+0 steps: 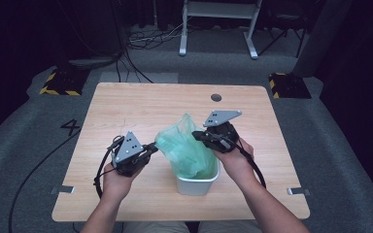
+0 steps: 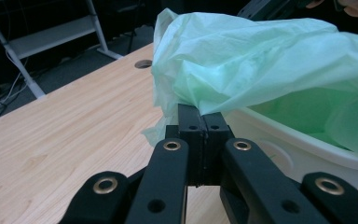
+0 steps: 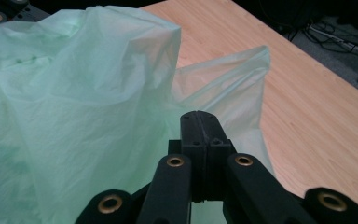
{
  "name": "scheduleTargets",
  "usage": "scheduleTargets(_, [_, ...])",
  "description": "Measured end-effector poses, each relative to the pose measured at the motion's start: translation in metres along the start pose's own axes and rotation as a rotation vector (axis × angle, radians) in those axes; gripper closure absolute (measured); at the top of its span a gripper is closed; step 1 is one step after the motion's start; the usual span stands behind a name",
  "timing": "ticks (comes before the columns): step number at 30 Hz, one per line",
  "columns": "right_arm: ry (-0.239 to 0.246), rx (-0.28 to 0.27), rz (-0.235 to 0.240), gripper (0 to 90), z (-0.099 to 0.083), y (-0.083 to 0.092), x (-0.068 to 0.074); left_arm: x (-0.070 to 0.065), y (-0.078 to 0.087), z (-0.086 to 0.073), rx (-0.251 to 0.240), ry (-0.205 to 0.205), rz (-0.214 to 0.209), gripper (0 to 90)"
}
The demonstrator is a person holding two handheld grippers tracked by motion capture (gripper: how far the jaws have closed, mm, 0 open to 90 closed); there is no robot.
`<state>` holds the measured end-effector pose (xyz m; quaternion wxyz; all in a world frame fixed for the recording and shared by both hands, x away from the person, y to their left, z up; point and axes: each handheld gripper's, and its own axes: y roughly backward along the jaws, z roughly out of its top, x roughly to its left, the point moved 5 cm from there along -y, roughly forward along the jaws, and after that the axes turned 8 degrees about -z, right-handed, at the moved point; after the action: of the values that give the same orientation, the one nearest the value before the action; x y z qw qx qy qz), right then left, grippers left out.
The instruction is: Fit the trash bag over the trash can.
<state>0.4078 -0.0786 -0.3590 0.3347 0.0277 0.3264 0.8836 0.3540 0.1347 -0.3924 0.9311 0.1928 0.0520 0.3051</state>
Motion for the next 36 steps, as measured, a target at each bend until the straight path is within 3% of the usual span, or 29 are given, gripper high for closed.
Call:
scheduleTargets(8, [-0.02,-0.08,-0.005,90.0,-0.006,0.037,-0.001,-0.006,0.015,0.001,-0.025,-0.022,0.031,89.7])
scheduleTargets(16, [-0.032,-0.13,0.006,90.0,-0.018,0.065,0.002,-0.015,0.022,0.001,-0.03,-0.047,0.012,89.7])
scheduleTargets(30, [-0.028,-0.104,0.015,90.0,-0.055,0.089,0.011,-0.036,0.018,-0.006,-0.021,-0.097,-0.053,89.6])
scheduleTargets(36, [-0.052,-0.109,0.029,90.0,-0.073,0.092,0.019,-0.041,0.016,-0.009,-0.017,-0.095,-0.058,89.5])
